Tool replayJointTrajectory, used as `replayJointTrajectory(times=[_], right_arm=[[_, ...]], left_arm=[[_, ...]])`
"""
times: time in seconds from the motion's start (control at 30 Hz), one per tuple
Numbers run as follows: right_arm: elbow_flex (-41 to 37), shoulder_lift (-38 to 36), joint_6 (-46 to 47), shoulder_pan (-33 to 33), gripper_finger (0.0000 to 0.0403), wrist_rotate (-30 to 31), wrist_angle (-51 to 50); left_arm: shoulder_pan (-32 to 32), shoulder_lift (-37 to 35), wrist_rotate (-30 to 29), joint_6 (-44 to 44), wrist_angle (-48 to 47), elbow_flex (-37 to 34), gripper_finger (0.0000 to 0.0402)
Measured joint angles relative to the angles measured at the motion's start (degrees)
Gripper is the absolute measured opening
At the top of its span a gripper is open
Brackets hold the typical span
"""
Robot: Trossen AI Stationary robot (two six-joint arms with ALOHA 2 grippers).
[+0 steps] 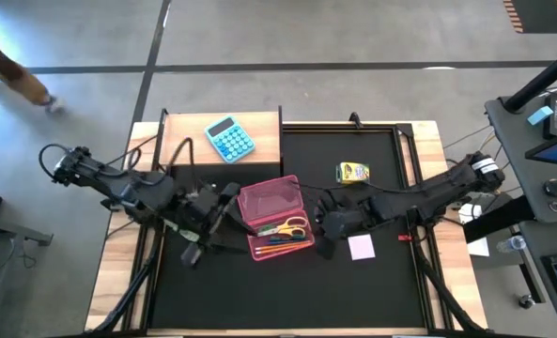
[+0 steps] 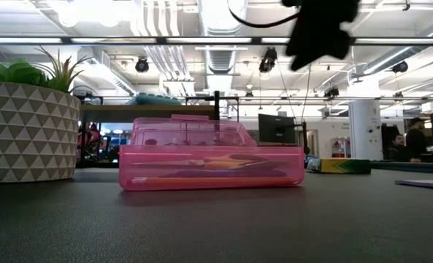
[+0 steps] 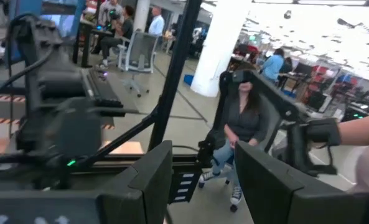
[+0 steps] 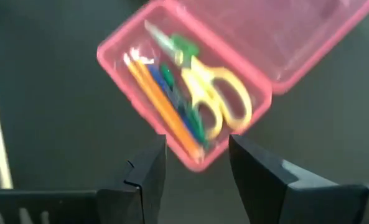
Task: Pack school essentials
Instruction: Put the white notes into the pink box
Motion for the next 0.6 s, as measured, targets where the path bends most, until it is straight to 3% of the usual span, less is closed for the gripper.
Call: replayJointTrajectory(times=[0.3,0.6], right_arm=[[0.0,-1.06,17.53,14.75,0.0166,-0.11,-13.21],[0.0,-0.55,36.56,26.26,0.0167,0.12,-19.92]], left_arm=[[2.62,5.6,-2.72,-0.27,1.23,0.0,0.0157],[2.78,15.74,-2.74,7.28,9.58,0.04,0.0157]])
